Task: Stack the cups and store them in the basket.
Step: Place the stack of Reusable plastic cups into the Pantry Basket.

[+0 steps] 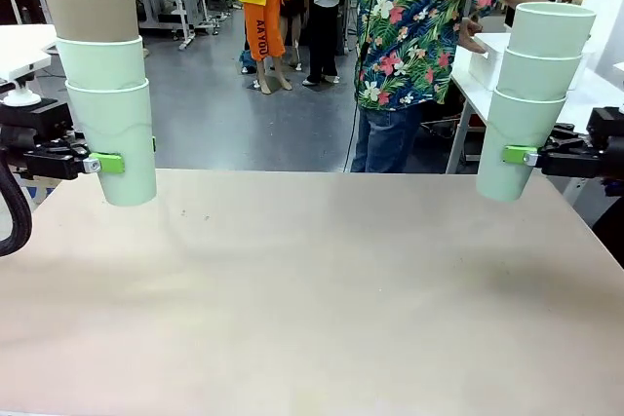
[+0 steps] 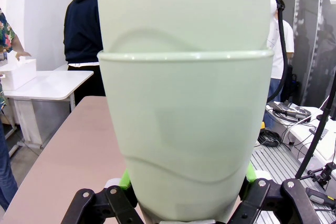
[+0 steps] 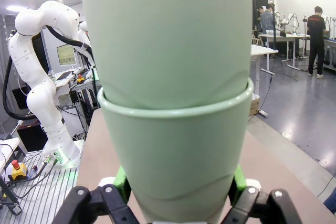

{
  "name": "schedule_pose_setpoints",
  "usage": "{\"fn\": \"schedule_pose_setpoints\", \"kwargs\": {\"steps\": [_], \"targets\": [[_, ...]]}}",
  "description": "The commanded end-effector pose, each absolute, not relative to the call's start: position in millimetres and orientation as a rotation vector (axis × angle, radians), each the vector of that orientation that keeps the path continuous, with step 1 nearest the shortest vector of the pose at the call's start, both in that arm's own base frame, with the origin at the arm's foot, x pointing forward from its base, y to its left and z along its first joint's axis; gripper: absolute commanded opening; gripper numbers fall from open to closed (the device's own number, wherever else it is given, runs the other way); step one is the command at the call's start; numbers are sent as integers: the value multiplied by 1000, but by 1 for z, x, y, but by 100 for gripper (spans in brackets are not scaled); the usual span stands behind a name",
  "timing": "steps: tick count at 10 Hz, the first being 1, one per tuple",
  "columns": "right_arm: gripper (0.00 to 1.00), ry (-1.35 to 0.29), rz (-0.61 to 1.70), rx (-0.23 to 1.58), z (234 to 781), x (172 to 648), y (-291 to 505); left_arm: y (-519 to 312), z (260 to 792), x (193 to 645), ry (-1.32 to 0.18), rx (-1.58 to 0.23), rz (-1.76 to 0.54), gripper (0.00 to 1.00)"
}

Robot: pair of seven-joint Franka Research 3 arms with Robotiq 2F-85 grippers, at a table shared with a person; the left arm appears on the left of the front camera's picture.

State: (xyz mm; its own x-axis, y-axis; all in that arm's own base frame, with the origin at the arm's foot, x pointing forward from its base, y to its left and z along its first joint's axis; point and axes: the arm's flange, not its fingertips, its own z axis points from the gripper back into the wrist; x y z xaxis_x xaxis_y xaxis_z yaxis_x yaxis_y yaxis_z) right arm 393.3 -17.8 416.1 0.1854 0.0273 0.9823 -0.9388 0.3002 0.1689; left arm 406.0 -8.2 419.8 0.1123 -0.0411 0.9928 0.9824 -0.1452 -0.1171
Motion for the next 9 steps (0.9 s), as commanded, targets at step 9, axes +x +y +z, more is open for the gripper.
{"fn": "schedule_pose_setpoints", "kwargs": {"steps": [9], "targets": [[87, -1172, 898, 1021, 420, 396, -19, -8, 424, 405, -1034, -1347, -1250, 84]]}}
